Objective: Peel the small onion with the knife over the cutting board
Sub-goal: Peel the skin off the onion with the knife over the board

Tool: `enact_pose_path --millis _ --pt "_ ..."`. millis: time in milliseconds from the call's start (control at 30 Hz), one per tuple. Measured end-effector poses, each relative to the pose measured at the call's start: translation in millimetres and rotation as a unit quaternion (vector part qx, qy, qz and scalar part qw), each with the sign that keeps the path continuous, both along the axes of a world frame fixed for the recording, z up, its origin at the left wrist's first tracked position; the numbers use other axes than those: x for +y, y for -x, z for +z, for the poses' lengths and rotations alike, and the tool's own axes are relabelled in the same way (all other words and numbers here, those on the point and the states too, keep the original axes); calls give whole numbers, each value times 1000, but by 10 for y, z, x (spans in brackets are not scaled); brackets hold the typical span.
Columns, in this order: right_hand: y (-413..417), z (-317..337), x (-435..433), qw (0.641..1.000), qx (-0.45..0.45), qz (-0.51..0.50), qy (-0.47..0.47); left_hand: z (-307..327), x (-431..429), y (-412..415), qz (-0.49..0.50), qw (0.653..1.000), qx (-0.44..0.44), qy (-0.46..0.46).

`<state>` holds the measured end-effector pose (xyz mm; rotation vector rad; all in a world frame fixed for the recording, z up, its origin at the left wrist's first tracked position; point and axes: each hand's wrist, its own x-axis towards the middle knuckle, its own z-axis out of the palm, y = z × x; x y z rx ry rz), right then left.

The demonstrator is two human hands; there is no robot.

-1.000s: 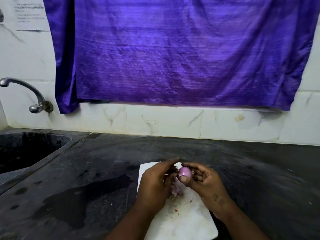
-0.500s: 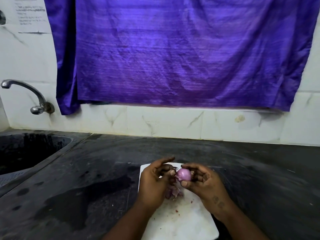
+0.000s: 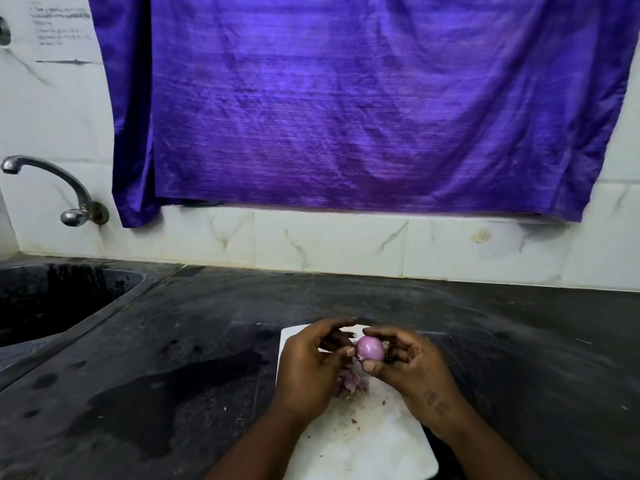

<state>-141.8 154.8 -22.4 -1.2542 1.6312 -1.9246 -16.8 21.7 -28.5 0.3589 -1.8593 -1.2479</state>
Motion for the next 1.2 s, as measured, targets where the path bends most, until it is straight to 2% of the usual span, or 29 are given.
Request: enact_pose_path --millis 133,300,433,567,733,867,933,1000,1100,1200 --pt "-18 12 9 1000 -1 10 -2 9 -21 3 -27 999 -3 -46" --pt "-1 1 -10 1000 -9 -3 19 27 -11 23 -80 967 45 -238" --pt "-4 -16 -34 1000 2 -13 20 51 7 22 -58 960 45 -269" --pt "-10 -6 -31 1000 -4 5 30 102 65 1 -28 971 39 -235" --pt "2 52 41 996 -54 18 64 47 -248 -10 56 972 57 -223" --pt "86 43 15 997 -61 -17 53 23 -110 -21 48 999 -14 -12" --pt "64 29 1 997 -59 -15 45 7 -73 -11 77 990 -48 105" --pt "48 19 4 998 -54 -11 43 6 -98 -9 96 980 -62 161" --pt "32 25 22 998 -56 -6 37 -11 -103 -25 66 986 -64 142" --pt "24 51 31 998 -53 -5 33 -7 -60 -17 -18 997 -28 65"
